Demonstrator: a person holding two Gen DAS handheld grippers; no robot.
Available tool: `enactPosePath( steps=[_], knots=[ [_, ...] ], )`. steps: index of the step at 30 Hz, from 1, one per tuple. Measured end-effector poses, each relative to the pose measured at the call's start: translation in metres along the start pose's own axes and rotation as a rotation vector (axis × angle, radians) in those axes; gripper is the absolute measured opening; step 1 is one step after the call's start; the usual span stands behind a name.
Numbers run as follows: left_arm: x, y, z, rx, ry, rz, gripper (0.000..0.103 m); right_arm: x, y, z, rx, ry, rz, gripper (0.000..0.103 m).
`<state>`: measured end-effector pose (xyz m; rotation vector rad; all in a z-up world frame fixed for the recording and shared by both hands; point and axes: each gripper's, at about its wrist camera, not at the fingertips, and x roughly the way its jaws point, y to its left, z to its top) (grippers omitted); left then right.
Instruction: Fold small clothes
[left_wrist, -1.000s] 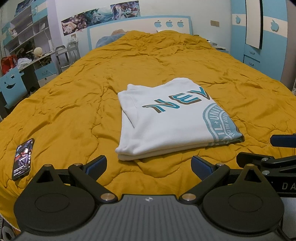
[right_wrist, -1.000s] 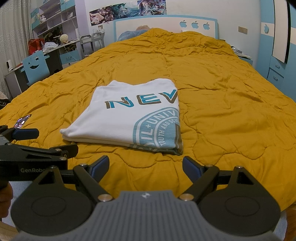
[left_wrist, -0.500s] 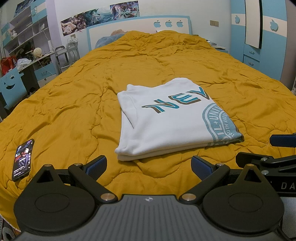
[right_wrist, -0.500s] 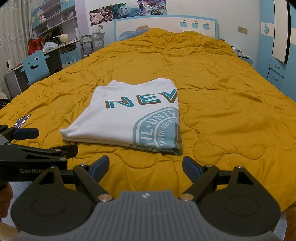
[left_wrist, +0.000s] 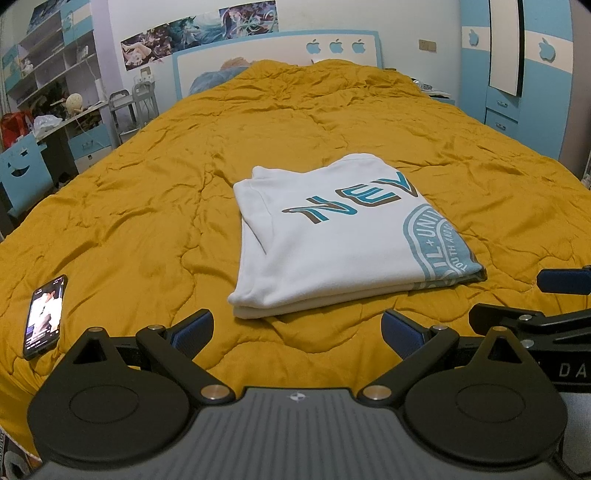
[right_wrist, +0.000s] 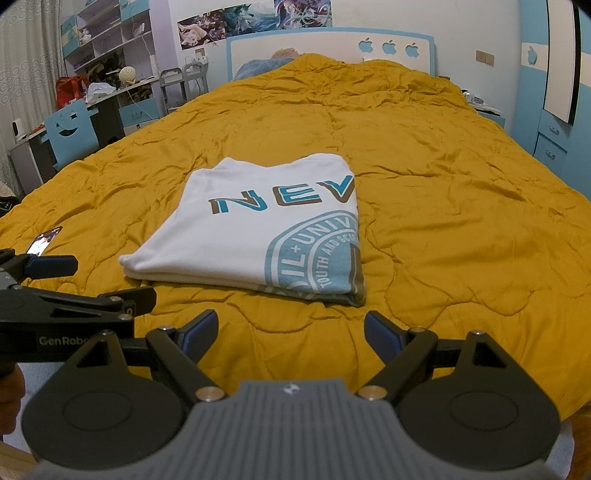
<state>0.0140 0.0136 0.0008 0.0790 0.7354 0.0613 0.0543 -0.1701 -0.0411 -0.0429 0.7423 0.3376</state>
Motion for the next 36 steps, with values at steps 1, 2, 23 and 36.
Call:
enactPosePath(
  steps=[1, 2, 23, 36],
  knots=[
    [-0.0001, 0.0, 0.0, 0.0, 0.0, 0.0, 0.103, 0.0004, -0.0008, 0.0001, -0.001, 0.0, 0.001, 0.082],
    [-0.0001, -0.0001, 0.0, 0.0, 0.0, -0.001, 0.103, 0.0003, -0.0008, 0.0001, -0.001, 0.0, 0.001, 0.082],
    [-0.0003, 0.0, 0.0001, 0.0, 0.001, 0.0, 0.103, 0.0006, -0.0014, 0.0, -0.001, 0.001, 0.0, 0.082],
    [-0.0008, 0.0042, -0.0015, -0.016, -0.01, 0.019, 0.103, 0.0027, -0.0045, -0.0014, -0.003, 0.002, 0.001, 0.082]
  ],
)
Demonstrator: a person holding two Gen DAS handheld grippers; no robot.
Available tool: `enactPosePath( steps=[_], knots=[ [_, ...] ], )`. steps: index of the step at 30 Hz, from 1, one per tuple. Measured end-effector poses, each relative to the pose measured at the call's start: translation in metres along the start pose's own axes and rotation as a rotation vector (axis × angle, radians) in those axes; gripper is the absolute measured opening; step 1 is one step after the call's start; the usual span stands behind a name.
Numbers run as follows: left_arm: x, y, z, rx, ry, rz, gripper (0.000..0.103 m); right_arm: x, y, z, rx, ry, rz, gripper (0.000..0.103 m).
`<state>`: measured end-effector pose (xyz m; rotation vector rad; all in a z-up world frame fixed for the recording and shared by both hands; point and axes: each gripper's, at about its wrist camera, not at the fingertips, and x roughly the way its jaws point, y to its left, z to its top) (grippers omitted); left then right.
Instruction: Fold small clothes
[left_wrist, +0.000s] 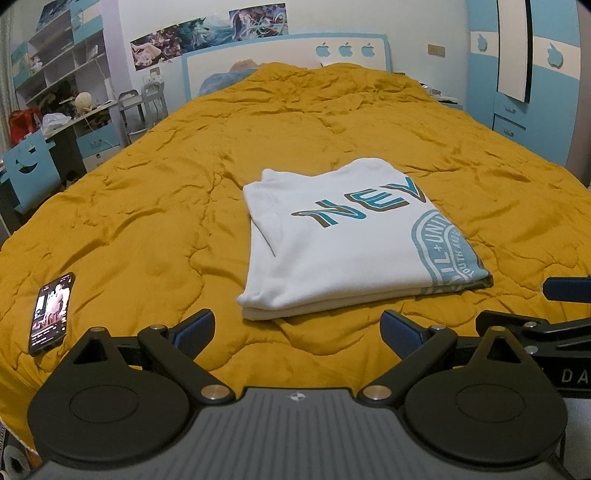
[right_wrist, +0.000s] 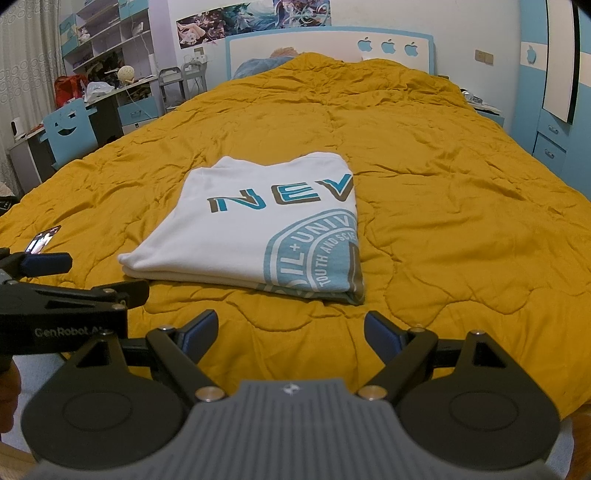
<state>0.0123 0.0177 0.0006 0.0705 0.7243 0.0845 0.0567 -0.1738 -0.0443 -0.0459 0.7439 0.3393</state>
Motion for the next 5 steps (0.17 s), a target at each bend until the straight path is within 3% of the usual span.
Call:
enactPosePath(
  steps=[5],
  knots=[
    [0.0001, 0.0007, 0.0002, 0.001, 0.0, 0.002, 0.103, -0.0001, -0.0001, 0.0002, -0.001, 0.0, 0.0, 0.082]
  ],
)
